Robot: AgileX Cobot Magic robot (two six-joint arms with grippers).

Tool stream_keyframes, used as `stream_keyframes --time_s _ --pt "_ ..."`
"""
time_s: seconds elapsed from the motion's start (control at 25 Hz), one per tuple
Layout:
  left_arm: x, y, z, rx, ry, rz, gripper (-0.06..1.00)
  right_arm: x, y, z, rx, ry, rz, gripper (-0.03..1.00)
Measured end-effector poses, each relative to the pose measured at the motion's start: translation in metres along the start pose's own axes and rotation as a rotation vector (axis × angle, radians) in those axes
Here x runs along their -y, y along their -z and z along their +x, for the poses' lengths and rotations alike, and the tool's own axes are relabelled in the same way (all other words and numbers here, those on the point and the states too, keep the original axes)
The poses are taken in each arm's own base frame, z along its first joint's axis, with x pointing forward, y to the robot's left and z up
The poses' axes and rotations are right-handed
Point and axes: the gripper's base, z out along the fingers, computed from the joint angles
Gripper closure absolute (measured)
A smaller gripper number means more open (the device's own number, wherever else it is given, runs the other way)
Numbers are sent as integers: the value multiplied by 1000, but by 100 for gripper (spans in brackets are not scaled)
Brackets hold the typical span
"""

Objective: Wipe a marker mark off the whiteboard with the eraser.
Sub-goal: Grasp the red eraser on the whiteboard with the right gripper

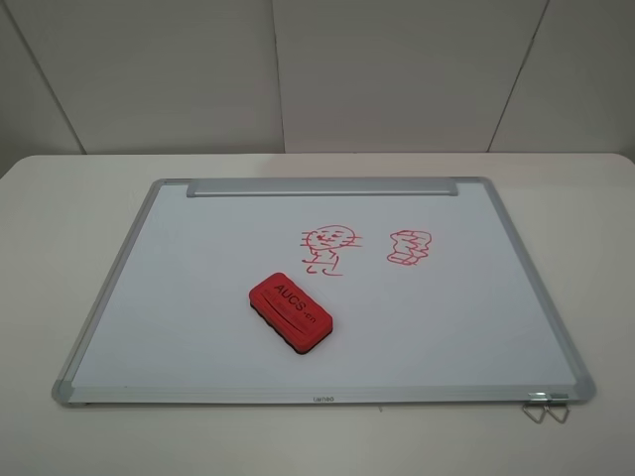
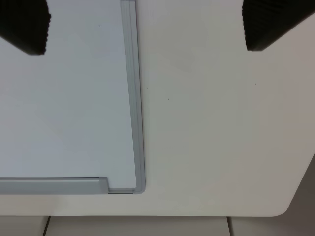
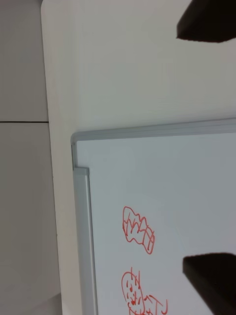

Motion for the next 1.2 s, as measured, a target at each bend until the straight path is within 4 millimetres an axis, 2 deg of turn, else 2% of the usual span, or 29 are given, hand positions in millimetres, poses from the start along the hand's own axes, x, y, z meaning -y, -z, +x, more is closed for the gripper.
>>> stream_keyframes --time_s 1.2 --pt "0 0 0 0 0 0 16 1 -1 -1 -8 -3 3 20"
